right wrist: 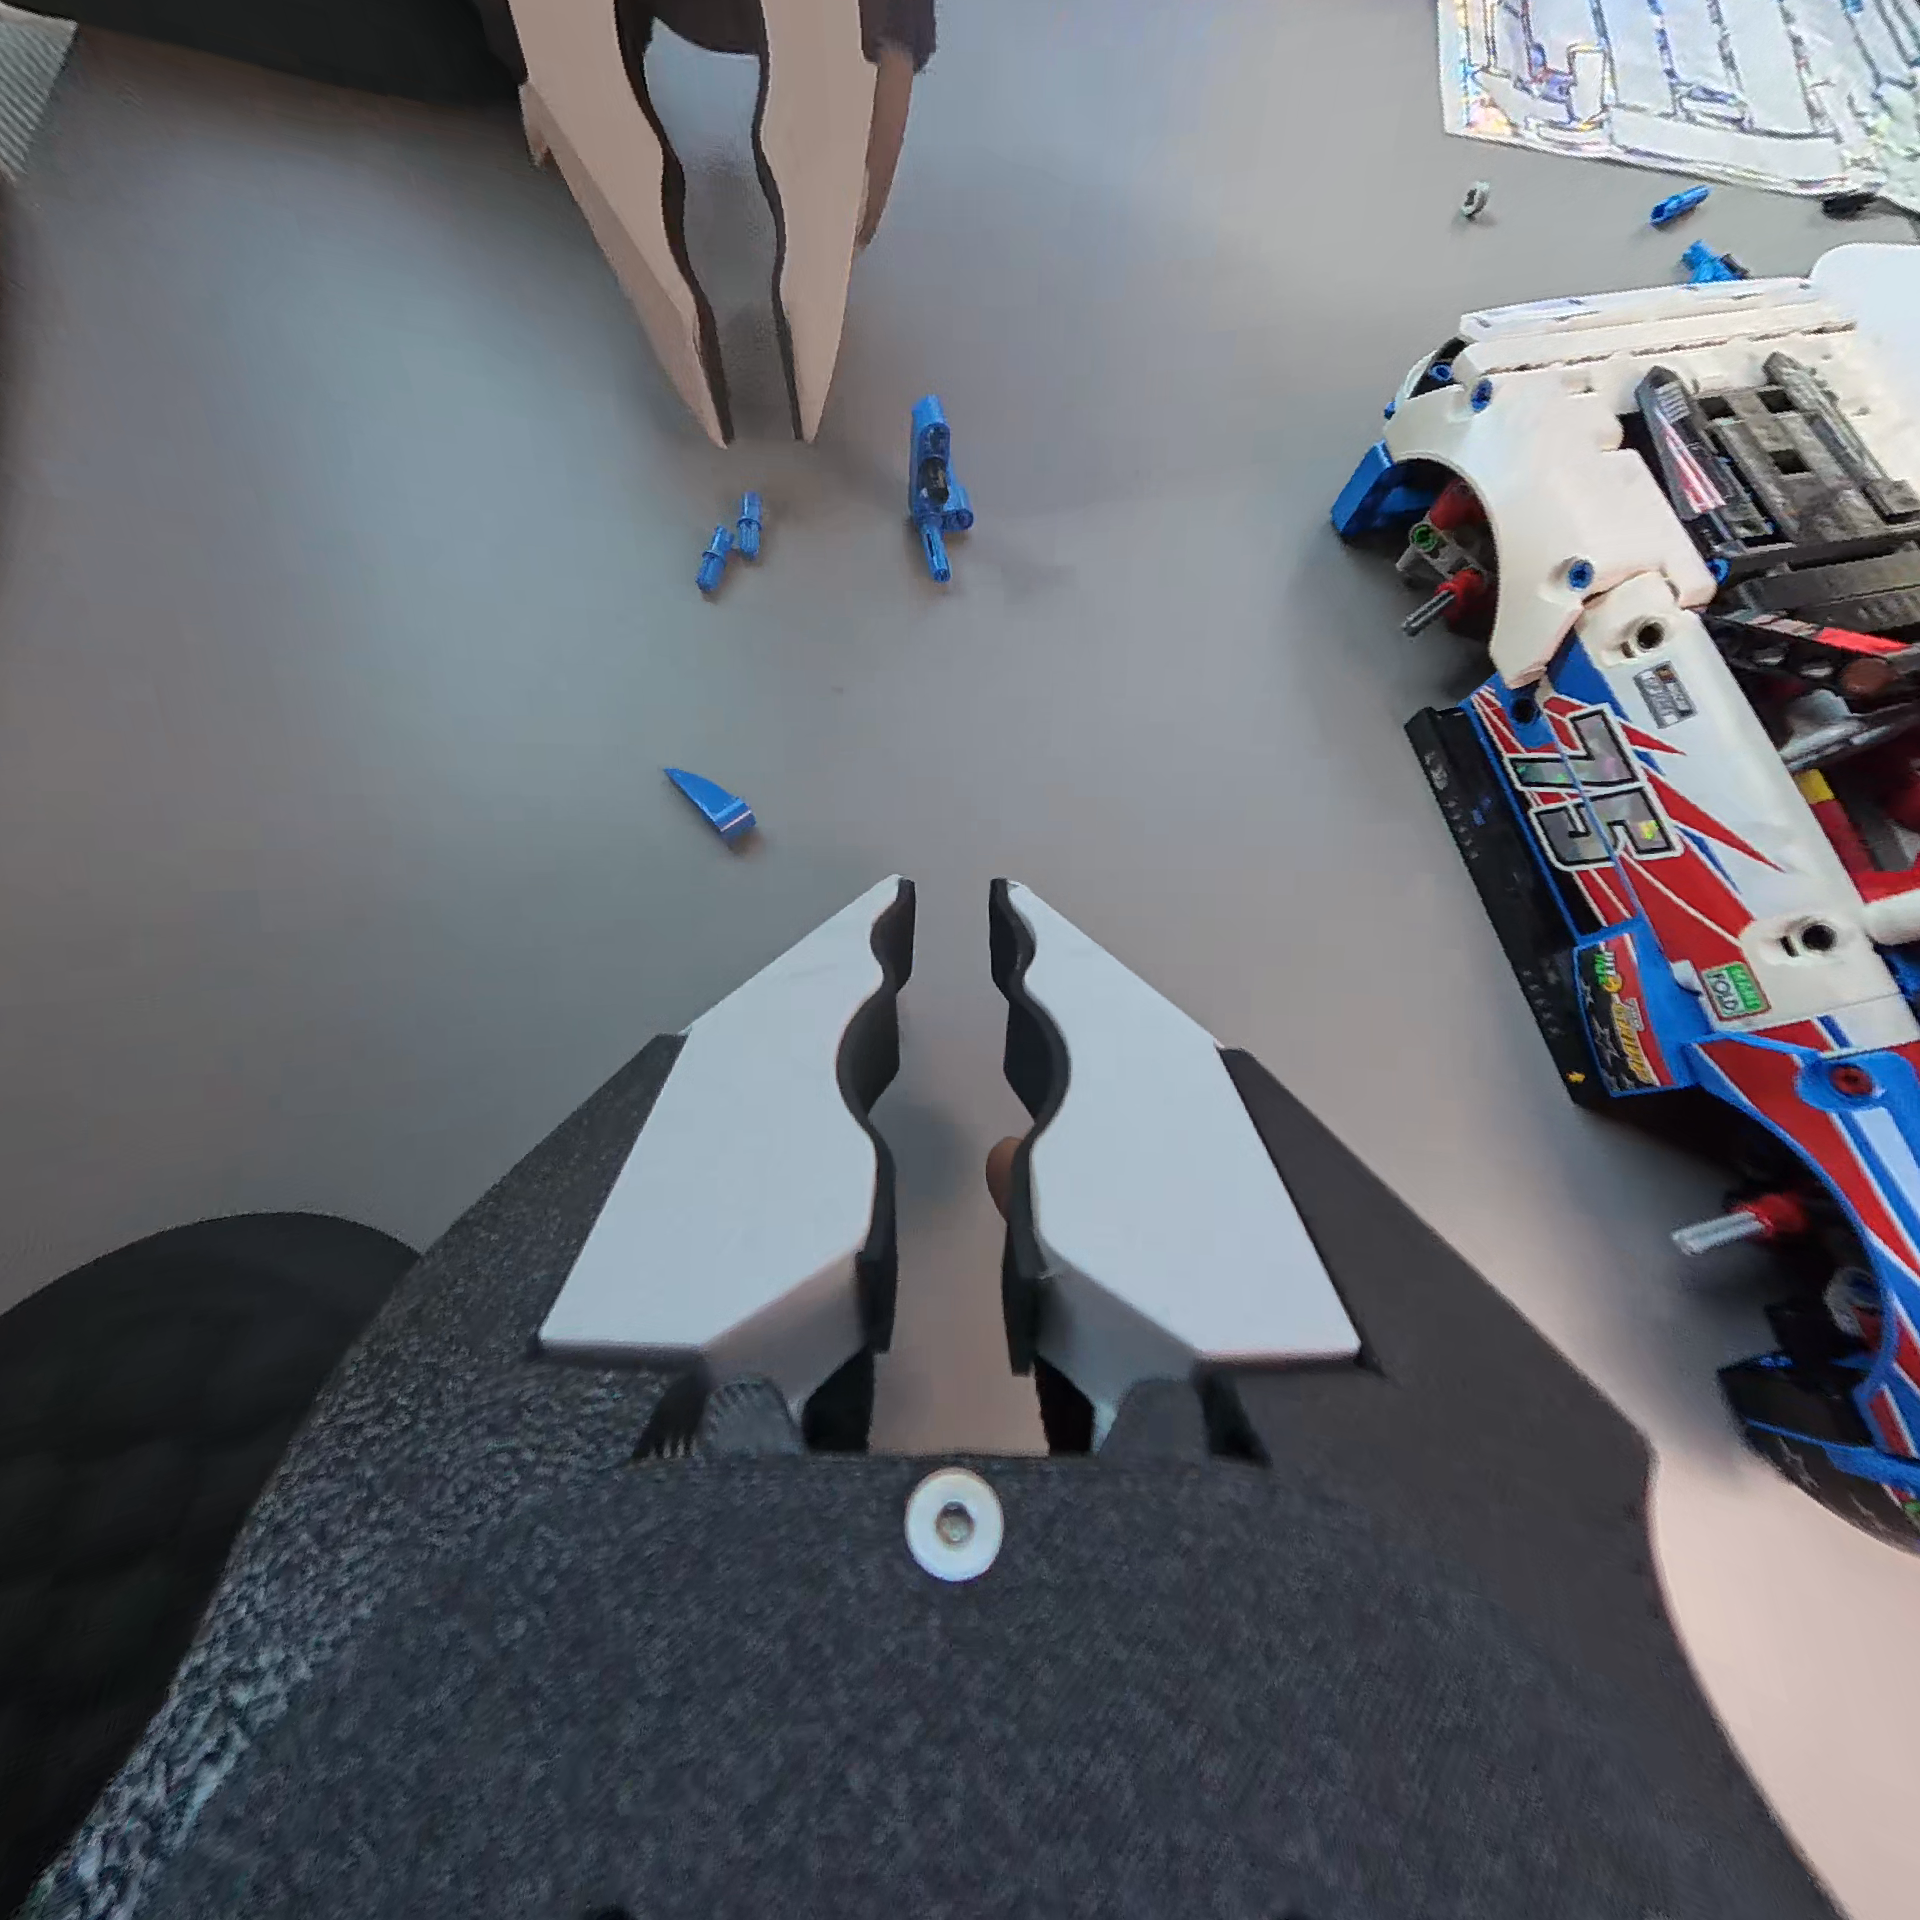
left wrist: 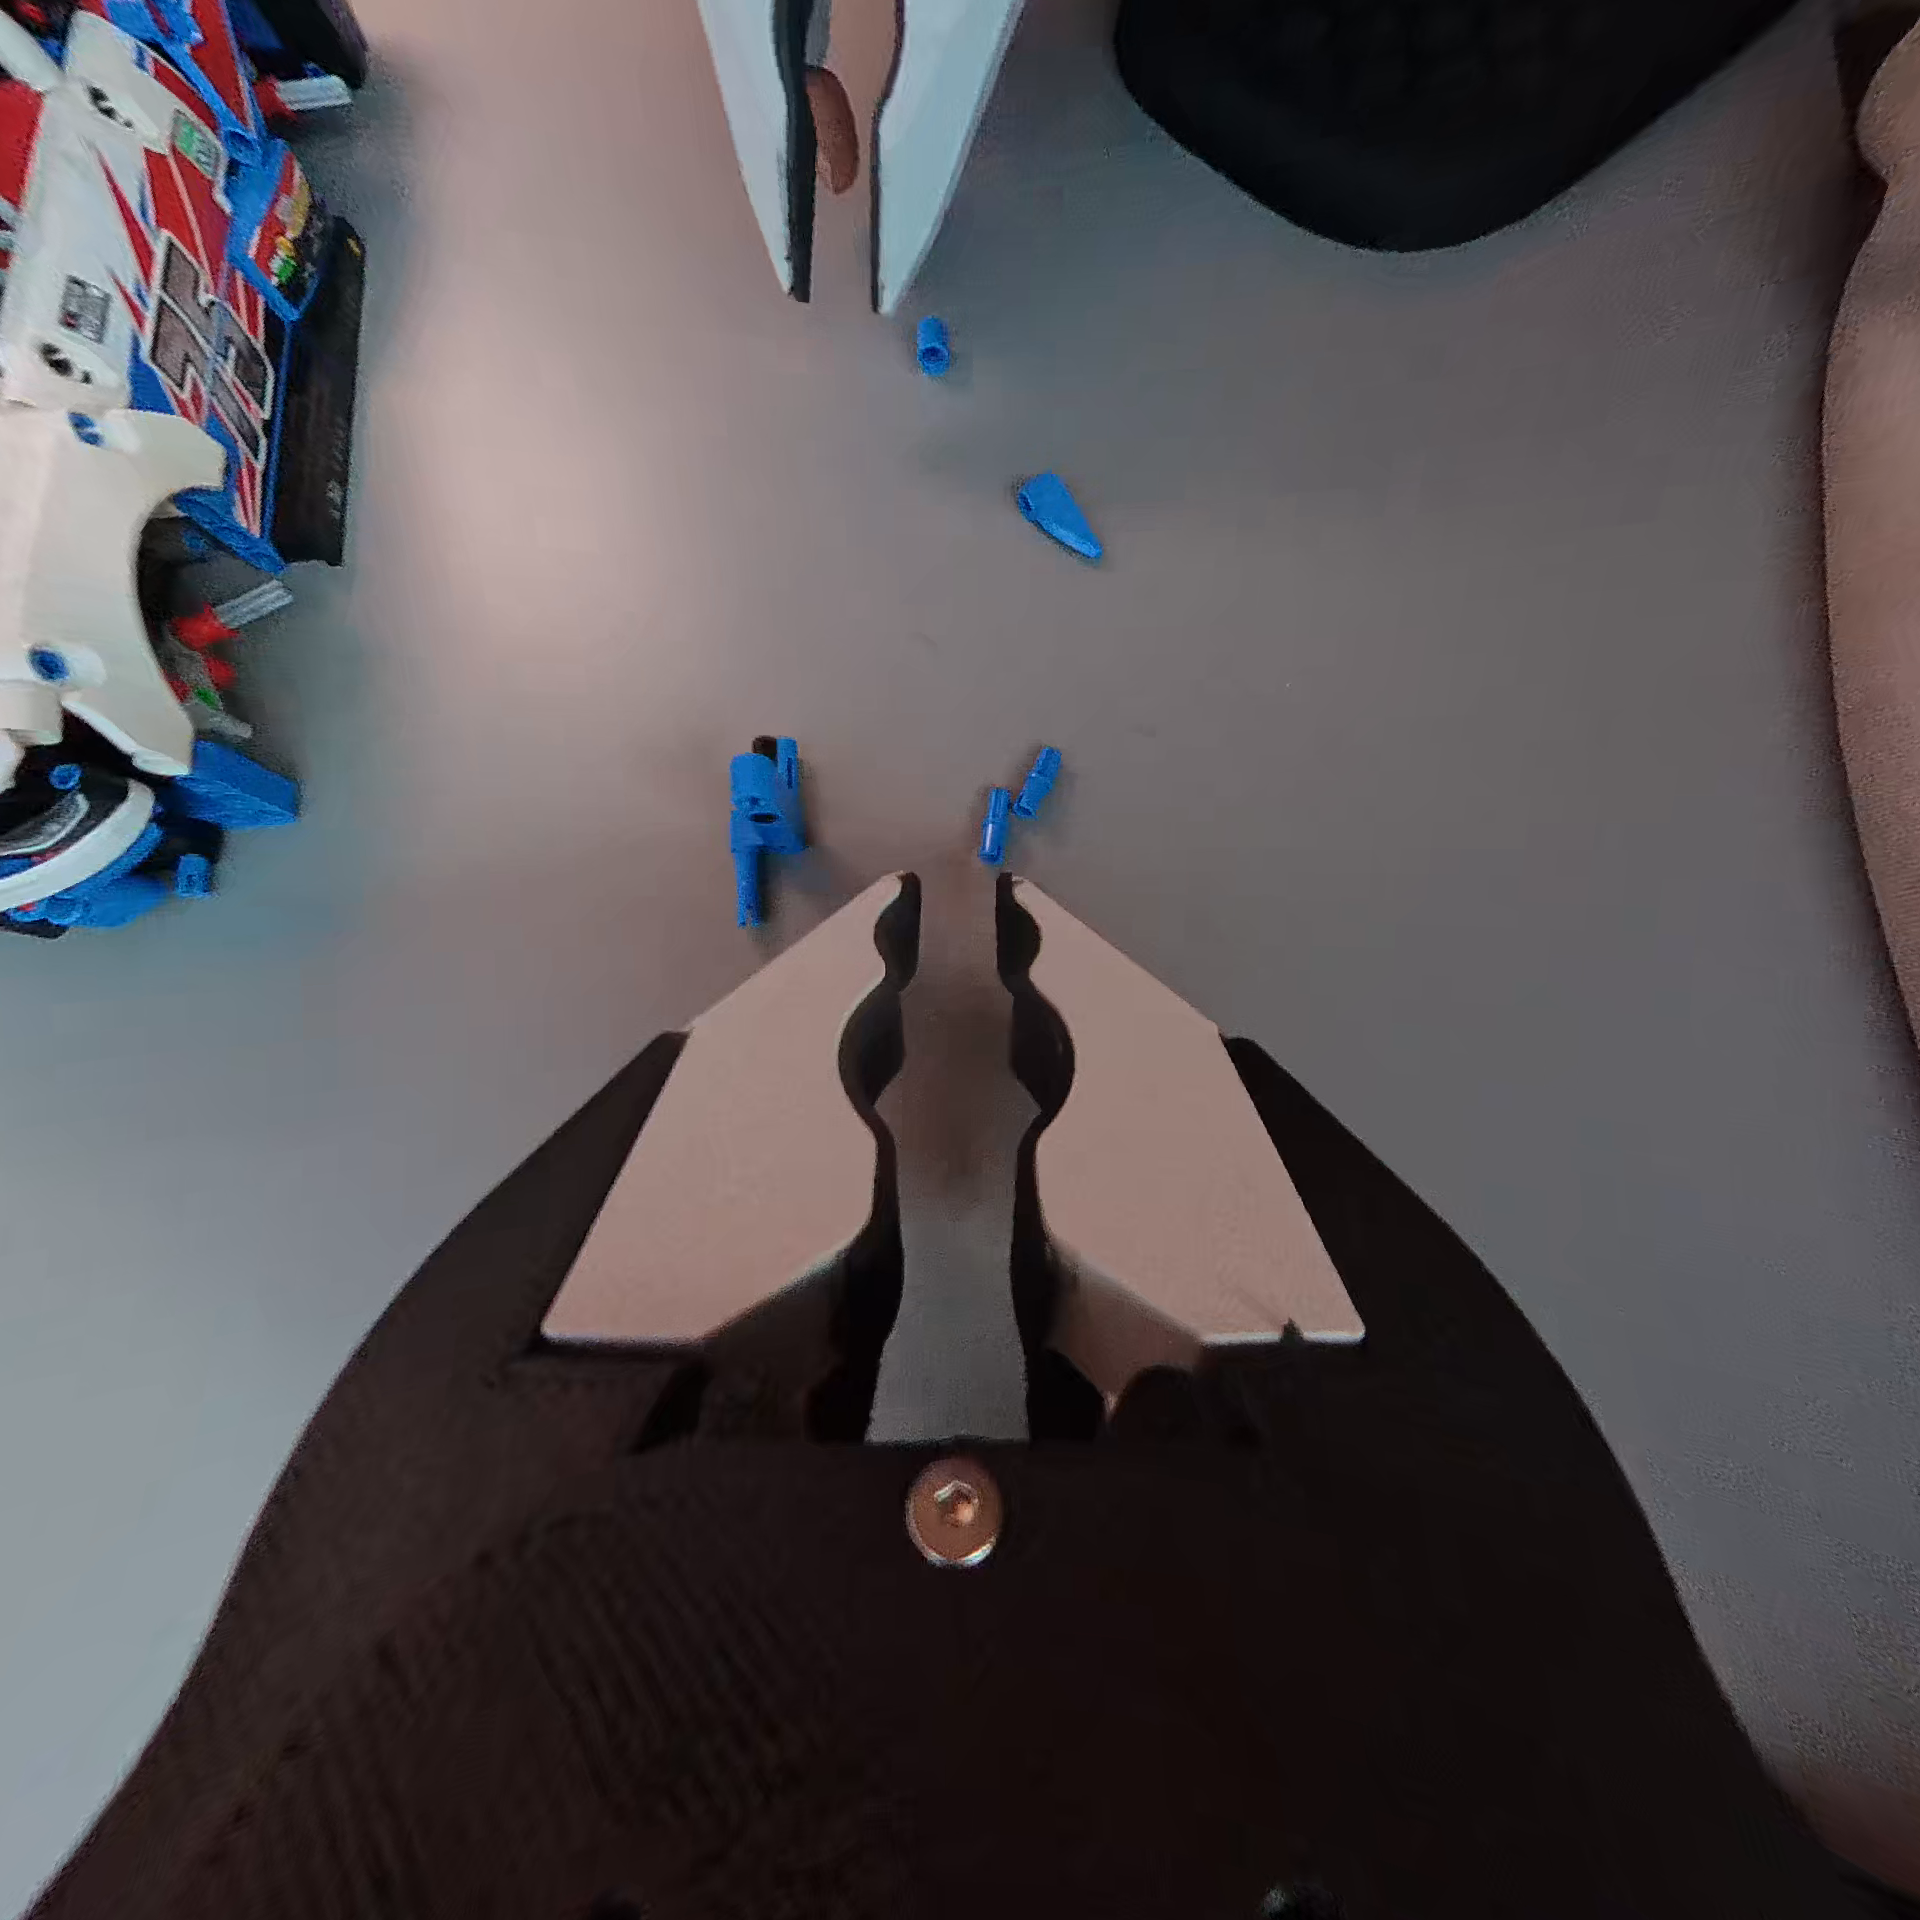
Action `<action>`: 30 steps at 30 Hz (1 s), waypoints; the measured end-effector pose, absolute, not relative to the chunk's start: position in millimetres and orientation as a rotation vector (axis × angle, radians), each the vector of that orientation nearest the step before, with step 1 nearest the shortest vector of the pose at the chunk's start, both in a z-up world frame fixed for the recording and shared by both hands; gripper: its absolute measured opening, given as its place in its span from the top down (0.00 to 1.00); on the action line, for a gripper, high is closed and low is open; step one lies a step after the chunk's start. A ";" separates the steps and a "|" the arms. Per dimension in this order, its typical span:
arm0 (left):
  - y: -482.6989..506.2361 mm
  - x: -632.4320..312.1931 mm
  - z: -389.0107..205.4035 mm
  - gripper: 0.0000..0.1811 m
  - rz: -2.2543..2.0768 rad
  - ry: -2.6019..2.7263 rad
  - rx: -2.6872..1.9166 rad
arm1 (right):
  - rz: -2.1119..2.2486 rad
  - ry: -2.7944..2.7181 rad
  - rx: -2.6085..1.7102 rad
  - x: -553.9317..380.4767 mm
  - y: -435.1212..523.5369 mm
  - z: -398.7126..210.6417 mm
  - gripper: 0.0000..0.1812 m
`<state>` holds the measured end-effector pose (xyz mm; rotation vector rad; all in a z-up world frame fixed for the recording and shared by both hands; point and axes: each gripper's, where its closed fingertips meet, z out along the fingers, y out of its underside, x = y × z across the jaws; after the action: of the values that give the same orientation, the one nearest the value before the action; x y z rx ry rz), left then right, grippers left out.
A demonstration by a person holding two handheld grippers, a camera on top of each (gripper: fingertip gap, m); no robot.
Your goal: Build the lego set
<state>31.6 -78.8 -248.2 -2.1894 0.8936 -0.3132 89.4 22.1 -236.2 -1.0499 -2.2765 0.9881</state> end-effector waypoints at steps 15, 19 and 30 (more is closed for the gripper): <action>-64.3 43.5 -238.4 0.99 -0.429 0.767 -2.092 | 1.227 -2.043 -0.917 68.9 -12.7 -193.7 0.95; -57.0 44.3 -177.5 0.99 -0.735 0.508 -1.797 | 1.366 -1.891 -0.876 61.3 -34.0 -166.1 0.94; -51.8 62.2 -125.1 0.99 -1.020 0.347 -1.453 | 1.672 -1.587 -0.928 54.3 -53.6 -121.9 0.99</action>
<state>62.2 -51.8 -125.1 -1.4535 0.3467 -1.0203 54.3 -53.6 -121.9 -0.9281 -1.5868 1.6723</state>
